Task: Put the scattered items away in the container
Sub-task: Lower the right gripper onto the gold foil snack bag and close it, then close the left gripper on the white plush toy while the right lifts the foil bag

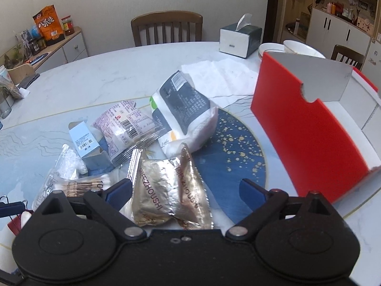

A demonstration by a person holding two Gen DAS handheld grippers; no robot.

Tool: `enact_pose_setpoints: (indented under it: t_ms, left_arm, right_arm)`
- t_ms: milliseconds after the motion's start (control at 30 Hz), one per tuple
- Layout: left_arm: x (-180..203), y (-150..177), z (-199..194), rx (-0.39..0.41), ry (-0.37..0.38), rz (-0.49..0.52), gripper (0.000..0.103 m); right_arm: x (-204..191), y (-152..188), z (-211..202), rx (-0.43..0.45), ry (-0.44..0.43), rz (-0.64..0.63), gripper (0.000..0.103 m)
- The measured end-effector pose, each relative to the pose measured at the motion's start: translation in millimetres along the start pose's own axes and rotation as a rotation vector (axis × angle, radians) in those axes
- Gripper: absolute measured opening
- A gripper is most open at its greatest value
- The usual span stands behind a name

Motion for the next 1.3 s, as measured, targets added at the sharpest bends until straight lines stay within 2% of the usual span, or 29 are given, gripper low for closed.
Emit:
enact_pose_setpoints:
  t_ms: [200, 367, 633, 833, 867, 900, 1100, 1233, 1267, 1300]
  left_arm:
    - [1.4, -0.2, 0.8, -0.002, -0.003, 0.016, 0.059]
    - [2.0, 0.6, -0.7, 0.007, -0.004, 0.020, 0.058]
    - [0.7, -2.1, -3.0, 0.028, 0.019, 0.014, 0.050]
    - [0.6, -3.8, -4.9, 0.042, 0.043, 0.010, 0.044]
    - [0.3, -4.3, -5.6, 0.045, 0.048, 0.008, 0.040]
    - [-0.3, -5.0, -6.3, 0.050, 0.048, 0.007, 0.027]
    - [0.5, -4.6, -6.5, 0.048, 0.072, -0.002, 0.027]
    - [3.7, -4.8, -12.5, 0.048, 0.133, -0.016, 0.032]
    - [4.8, -4.0, -13.5, 0.051, 0.130, -0.005, 0.041]
    - [6.1, -3.1, -14.3, 0.053, 0.129, 0.006, 0.061]
  right_arm:
    - [-5.1, 4.6, 12.4, -0.031, 0.001, -0.013, 0.091]
    - [-7.7, 8.4, 17.4, -0.055, -0.003, -0.002, 0.084]
    - [-15.5, 8.9, 13.8, -0.075, -0.028, 0.009, 0.053]
    - [-12.3, 11.0, 1.8, -0.075, 0.022, -0.003, 0.048]
    - [-9.9, 11.3, -1.0, -0.073, 0.027, 0.008, 0.048]
    - [-7.2, 11.4, -4.0, -0.072, 0.031, 0.019, 0.047]
    - [4.2, 10.9, -25.5, -0.058, 0.061, 0.041, 0.048]
    - [7.4, 13.7, -36.9, -0.054, 0.067, 0.051, 0.048]
    - [7.7, 14.3, -39.4, -0.054, 0.070, 0.053, 0.048]
    - [7.6, 15.1, -41.4, -0.055, 0.071, 0.057, 0.048]
Point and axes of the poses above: each gripper's, at about its wrist camera, not at the fingertips, and z roughly the way its jaws point, x to its right, y to its underside, the point moved 8 cm from there along z, roughly the way its jaws point, and after that the axes turned 12 degrees about x, right-handed, at the moved point
